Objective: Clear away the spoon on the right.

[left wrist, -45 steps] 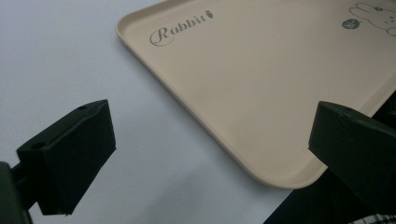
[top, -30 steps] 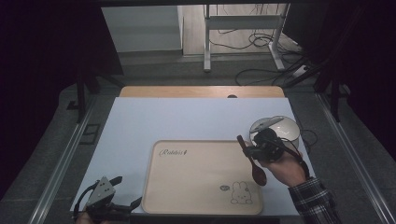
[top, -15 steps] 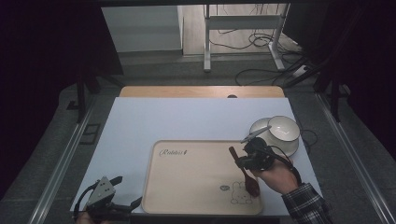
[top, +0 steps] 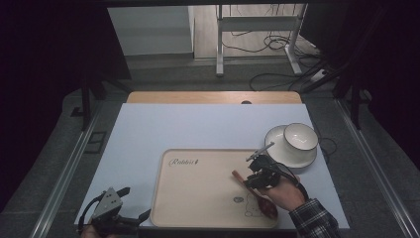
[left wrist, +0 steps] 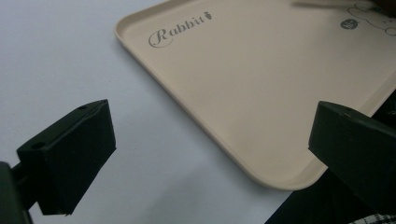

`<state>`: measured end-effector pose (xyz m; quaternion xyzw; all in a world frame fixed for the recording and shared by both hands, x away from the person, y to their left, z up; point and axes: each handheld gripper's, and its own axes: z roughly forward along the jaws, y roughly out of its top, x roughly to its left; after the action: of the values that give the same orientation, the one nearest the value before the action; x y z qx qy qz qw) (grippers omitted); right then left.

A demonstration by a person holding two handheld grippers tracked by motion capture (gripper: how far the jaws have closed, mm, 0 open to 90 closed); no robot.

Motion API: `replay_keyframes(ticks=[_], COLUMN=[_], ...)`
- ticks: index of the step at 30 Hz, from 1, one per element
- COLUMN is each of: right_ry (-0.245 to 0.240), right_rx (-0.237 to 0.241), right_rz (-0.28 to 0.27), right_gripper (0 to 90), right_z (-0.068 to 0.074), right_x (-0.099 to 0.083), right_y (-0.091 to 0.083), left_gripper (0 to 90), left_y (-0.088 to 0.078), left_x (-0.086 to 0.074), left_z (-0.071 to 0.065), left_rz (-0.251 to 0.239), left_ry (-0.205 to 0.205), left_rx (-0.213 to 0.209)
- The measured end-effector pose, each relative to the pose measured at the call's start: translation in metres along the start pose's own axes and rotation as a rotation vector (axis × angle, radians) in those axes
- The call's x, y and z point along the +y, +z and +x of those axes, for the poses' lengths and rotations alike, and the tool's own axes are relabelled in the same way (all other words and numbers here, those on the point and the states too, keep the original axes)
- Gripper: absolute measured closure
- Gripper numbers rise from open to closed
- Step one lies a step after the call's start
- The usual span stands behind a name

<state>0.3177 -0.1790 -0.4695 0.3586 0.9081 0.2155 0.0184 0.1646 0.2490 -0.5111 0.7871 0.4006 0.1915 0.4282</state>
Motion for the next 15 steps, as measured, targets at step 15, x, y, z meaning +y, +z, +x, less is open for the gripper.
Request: replay_keyframes(ticks=[15], right_ry=[-0.056], right_rx=[0.0], right_rz=[-0.09], right_gripper=[66.4], right_z=[0.009], right_x=[-0.011], right_y=[-0.004], left_gripper=[0.2], left_y=[0.0], left_x=[0.0], left_z=[0.0], left_rz=[-0.001], left_ry=[0.001], left_rx=[0.0])
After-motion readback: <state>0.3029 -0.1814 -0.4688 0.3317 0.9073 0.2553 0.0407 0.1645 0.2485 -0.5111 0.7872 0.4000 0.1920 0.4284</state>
